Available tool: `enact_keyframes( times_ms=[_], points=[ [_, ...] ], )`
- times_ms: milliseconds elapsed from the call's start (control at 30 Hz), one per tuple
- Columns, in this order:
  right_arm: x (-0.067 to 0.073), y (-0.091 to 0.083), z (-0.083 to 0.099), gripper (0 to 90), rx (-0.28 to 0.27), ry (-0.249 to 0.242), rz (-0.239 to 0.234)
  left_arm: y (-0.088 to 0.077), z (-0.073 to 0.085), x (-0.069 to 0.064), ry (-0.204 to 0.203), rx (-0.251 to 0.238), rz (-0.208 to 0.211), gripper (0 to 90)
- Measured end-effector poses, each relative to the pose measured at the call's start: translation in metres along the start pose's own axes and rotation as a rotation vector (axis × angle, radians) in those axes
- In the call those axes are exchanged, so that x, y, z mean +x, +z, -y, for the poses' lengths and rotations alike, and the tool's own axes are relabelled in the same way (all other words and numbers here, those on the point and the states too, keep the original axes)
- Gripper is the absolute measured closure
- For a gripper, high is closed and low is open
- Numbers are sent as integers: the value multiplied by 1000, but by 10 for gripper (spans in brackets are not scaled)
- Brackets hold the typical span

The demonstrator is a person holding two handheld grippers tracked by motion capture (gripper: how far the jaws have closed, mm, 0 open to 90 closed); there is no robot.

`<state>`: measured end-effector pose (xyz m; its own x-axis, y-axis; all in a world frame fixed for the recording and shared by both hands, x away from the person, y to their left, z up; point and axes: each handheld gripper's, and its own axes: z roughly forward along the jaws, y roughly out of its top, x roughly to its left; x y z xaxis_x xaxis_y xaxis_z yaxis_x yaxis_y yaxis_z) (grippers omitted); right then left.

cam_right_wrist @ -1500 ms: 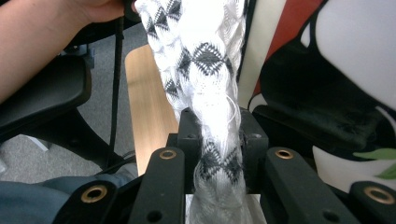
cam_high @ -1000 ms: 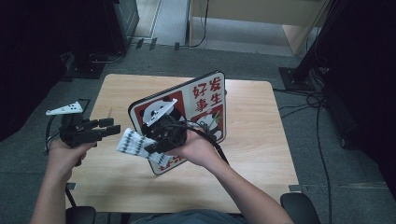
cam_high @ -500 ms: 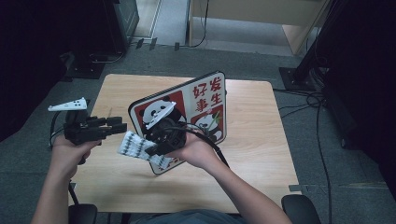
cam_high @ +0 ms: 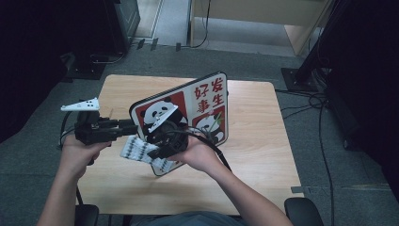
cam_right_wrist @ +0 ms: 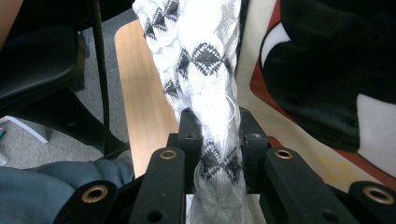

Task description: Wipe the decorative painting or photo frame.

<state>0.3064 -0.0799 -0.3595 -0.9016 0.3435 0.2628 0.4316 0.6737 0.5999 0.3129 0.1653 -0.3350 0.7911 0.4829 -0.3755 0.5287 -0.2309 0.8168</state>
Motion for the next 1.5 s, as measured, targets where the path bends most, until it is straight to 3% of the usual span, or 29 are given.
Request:
enact_keyframes(
  times_ms=[167,533,1500],
  points=[
    [0,4,3,771,4,3,0,6,1,0,-8,17,25,651],
    [-1,13,10,771,22,15,-6,11,3,-2,9,25,4,771],
    [-5,36,30,775,72,23,-24,11,8,-9,30,33,-15,776]
  ],
)
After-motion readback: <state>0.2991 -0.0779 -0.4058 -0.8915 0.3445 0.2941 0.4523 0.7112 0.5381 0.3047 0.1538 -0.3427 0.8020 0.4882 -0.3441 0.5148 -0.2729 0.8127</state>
